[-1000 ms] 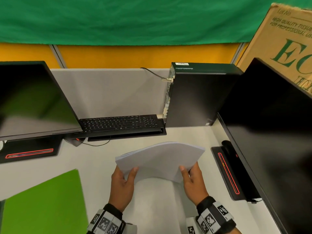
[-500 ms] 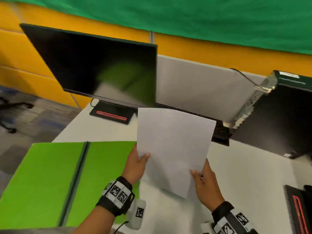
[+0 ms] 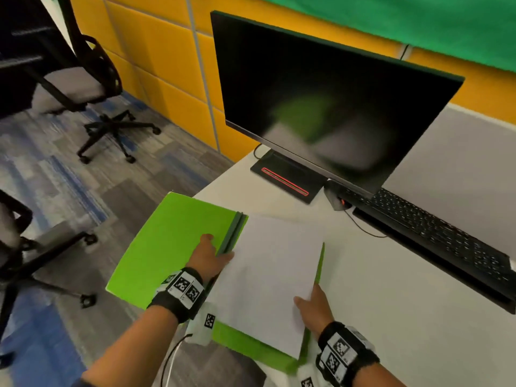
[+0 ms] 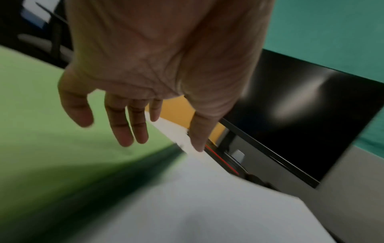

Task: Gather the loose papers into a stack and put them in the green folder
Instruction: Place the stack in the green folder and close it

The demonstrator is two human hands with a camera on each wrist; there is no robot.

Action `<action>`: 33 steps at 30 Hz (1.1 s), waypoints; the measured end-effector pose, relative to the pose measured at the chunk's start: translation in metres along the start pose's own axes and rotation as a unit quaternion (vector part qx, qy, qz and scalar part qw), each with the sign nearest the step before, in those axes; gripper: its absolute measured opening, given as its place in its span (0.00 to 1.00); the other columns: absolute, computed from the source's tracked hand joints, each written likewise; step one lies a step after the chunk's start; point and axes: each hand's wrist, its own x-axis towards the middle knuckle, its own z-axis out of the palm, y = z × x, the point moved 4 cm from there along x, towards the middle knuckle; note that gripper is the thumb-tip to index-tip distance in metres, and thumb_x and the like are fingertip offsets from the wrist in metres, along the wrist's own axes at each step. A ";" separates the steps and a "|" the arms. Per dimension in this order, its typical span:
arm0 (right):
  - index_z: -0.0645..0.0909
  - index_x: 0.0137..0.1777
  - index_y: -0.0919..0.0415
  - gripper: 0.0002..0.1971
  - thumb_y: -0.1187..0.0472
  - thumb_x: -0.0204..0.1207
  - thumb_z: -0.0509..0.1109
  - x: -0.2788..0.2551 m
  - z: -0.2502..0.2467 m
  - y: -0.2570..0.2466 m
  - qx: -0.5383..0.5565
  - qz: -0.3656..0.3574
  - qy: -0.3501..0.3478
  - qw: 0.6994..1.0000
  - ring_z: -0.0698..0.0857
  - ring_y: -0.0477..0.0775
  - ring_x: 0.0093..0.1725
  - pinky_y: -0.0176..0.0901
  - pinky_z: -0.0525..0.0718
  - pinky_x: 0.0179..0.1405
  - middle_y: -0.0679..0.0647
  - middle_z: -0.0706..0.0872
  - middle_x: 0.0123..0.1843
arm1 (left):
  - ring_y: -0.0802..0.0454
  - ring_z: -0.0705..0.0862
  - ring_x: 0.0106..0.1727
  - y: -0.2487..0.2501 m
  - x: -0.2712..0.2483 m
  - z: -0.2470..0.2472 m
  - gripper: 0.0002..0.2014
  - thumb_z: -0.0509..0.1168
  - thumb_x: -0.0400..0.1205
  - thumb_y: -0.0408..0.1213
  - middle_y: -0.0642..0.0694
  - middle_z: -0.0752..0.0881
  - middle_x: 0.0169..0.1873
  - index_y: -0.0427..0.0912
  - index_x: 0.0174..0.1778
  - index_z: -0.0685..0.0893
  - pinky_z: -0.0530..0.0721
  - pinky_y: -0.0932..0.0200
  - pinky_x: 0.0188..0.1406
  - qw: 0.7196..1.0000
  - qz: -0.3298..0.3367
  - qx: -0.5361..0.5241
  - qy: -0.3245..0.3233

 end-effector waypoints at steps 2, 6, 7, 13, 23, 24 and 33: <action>0.65 0.77 0.65 0.26 0.72 0.79 0.62 0.001 0.005 0.002 -0.002 0.011 0.004 1.000 0.76 0.60 0.72 0.47 0.70 0.75 0.60 0.76 0.74 | 0.36 0.80 0.66 -0.026 0.023 -0.047 0.34 0.71 0.73 0.51 0.35 0.80 0.67 0.42 0.71 0.69 0.78 0.43 0.66 0.997 -0.020 0.047 0.061; 0.65 0.78 0.63 0.27 0.72 0.79 0.62 0.004 0.012 0.003 -0.005 0.008 0.007 1.000 0.75 0.60 0.73 0.49 0.69 0.75 0.60 0.75 0.75 | 0.31 0.75 0.71 -0.091 0.057 -0.132 0.39 0.70 0.67 0.62 0.31 0.77 0.70 0.44 0.71 0.72 0.74 0.33 0.69 0.971 -0.127 0.135 0.149; 0.65 0.78 0.63 0.27 0.72 0.79 0.62 0.004 0.013 0.003 -0.007 0.006 0.006 1.000 0.75 0.61 0.73 0.49 0.69 0.75 0.60 0.76 0.75 | 0.31 0.73 0.73 -0.103 0.058 -0.144 0.46 0.71 0.64 0.65 0.31 0.74 0.72 0.44 0.74 0.70 0.73 0.34 0.71 0.965 -0.156 0.146 0.155; 0.65 0.77 0.64 0.27 0.72 0.78 0.63 0.002 0.015 0.002 -0.025 0.006 0.019 0.999 0.75 0.61 0.73 0.49 0.68 0.75 0.61 0.76 0.74 | 0.34 0.70 0.77 -0.126 0.058 -0.139 0.55 0.76 0.67 0.55 0.36 0.65 0.80 0.41 0.83 0.52 0.72 0.40 0.75 0.978 -0.182 0.076 0.065; 0.66 0.77 0.63 0.27 0.73 0.78 0.64 -0.006 0.015 0.010 -0.020 0.004 0.001 1.000 0.75 0.60 0.73 0.47 0.68 0.75 0.58 0.77 0.72 | 0.34 0.75 0.73 -0.124 0.059 -0.133 0.47 0.74 0.71 0.52 0.35 0.72 0.76 0.43 0.82 0.57 0.76 0.41 0.71 0.982 -0.172 0.038 0.073; 0.65 0.77 0.63 0.27 0.73 0.78 0.64 -0.005 0.017 0.013 -0.024 0.007 -0.003 1.000 0.75 0.60 0.74 0.47 0.68 0.76 0.59 0.76 0.74 | 0.34 0.75 0.72 -0.124 0.059 -0.133 0.48 0.74 0.71 0.52 0.35 0.72 0.76 0.43 0.82 0.57 0.76 0.41 0.71 0.982 -0.172 0.037 0.070; 0.61 0.80 0.64 0.30 0.68 0.79 0.64 0.003 0.030 0.018 -0.032 0.039 -0.005 0.999 0.70 0.60 0.78 0.52 0.65 0.81 0.59 0.71 0.79 | 0.33 0.78 0.70 -0.119 0.049 -0.136 0.47 0.73 0.71 0.56 0.34 0.75 0.74 0.44 0.81 0.59 0.79 0.41 0.67 0.981 -0.157 0.088 0.078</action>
